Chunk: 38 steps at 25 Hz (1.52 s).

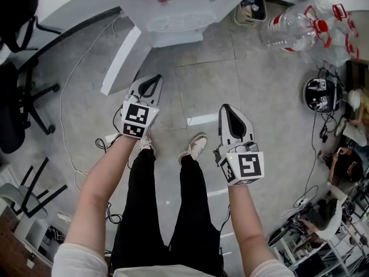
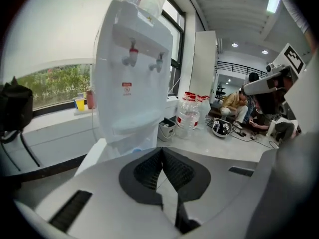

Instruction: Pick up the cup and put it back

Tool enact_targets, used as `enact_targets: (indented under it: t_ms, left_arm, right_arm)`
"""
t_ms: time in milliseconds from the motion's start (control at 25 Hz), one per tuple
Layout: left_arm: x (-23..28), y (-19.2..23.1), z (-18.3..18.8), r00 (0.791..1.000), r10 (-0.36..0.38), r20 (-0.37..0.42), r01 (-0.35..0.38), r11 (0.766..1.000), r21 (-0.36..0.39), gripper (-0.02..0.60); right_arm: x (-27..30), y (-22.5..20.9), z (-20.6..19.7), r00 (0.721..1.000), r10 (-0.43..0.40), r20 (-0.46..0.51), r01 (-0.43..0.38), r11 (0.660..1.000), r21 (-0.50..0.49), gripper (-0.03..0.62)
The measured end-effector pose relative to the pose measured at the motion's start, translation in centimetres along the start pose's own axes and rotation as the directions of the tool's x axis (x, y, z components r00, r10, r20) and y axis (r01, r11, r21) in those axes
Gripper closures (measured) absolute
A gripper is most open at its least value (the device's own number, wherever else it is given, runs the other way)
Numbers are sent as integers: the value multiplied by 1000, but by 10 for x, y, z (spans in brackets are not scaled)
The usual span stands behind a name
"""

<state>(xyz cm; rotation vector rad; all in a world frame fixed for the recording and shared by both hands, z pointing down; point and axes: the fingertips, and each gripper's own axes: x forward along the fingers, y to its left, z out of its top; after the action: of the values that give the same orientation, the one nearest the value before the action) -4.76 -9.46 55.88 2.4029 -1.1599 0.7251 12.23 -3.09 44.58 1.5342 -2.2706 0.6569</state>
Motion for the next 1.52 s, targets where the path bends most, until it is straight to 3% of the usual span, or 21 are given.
enact_targets:
  t_ms: [440, 680, 960, 1320, 1520]
  left_arm:
    - [-125, -24, 124, 999, 17, 44, -18, 1000, 16, 557]
    - [-178, -37, 193, 996, 0, 84, -4, 998, 57, 557]
    - [-229, -54, 262, 990, -5, 139, 1, 1000, 25, 557]
    - [-306, -25, 357, 966, 78, 248, -77, 997, -12, 557]
    - [-353, -16, 409, 932, 94, 351, -94, 995, -18, 557]
  right_arm:
    - [-77, 45, 143, 995, 33, 94, -32, 999, -8, 574]
    - [-119, 65, 204, 988, 50, 148, -49, 999, -10, 574]
    - [-156, 80, 264, 974, 83, 209, -79, 996, -28, 574]
    - [-180, 125, 344, 936, 205, 286, -169, 975, -145, 574]
    - [-193, 131, 377, 921, 226, 317, -175, 968, -180, 574]
